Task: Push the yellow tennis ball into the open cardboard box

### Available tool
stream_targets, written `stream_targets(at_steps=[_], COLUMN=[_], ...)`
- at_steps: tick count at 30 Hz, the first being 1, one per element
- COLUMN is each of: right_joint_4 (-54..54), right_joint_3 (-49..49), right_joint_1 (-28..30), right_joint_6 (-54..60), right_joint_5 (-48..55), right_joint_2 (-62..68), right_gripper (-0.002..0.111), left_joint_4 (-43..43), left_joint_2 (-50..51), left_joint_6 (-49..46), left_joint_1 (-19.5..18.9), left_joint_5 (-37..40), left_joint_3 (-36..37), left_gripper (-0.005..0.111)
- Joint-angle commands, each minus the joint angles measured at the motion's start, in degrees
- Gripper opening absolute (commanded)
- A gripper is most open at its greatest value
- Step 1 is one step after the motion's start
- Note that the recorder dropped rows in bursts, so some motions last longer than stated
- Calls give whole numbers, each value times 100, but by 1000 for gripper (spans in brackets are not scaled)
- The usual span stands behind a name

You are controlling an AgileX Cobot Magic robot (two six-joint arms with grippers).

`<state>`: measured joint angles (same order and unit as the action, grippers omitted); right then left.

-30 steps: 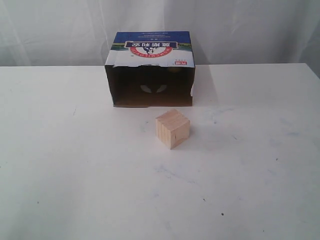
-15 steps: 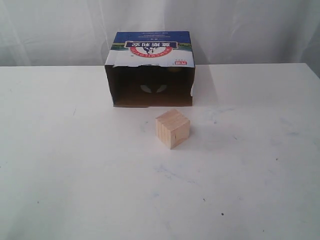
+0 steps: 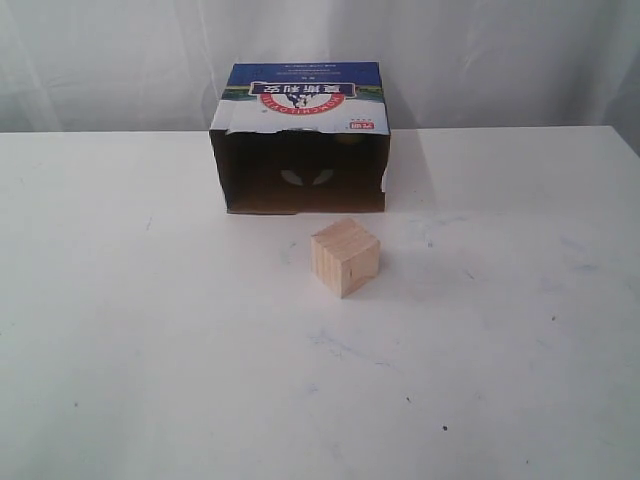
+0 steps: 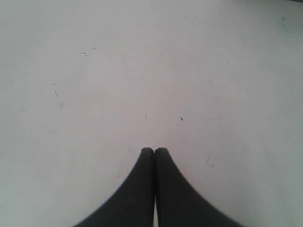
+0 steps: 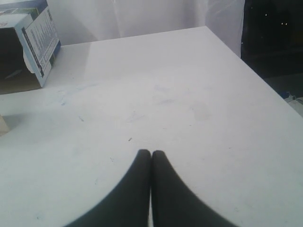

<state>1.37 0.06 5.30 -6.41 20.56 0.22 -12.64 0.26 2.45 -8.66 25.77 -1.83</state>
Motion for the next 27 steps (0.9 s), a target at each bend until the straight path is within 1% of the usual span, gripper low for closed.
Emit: stream_targets(at_steps=[1,3,5,6,7,10,27], right_joint_4=[7,7,7,7,7,7,7], right_joint_3=[-6,-6,-6,-6,-6,-6,-6], right_joint_1=[-18,-18,-18,-18,-18,-18,-18], right_joint_6=[12,12,12,12,12,12,12], right_joint_5=[-50,-50,-50,-50,-50,-50,-50], right_joint_2=[-22,-22,-22,-22,-22,-22,-22], right_gripper=[0,0,0,0,0,0,0], left_joint_4=[106,395,856,971,971,965,965], left_joint_2=[-26,-26,-26,-26,-26,-26,-26], left_joint_6=[-245,-522,-571,-510,-429,-452,-543], left_joint_1=[25,25,14,14,14,14,14], left_joint_5=[-297,-783,-837,-700,-431,-639,-625], left_joint_3=[45,45,45,56,69,183,183], left_gripper=[0,0,0,0,0,0,0])
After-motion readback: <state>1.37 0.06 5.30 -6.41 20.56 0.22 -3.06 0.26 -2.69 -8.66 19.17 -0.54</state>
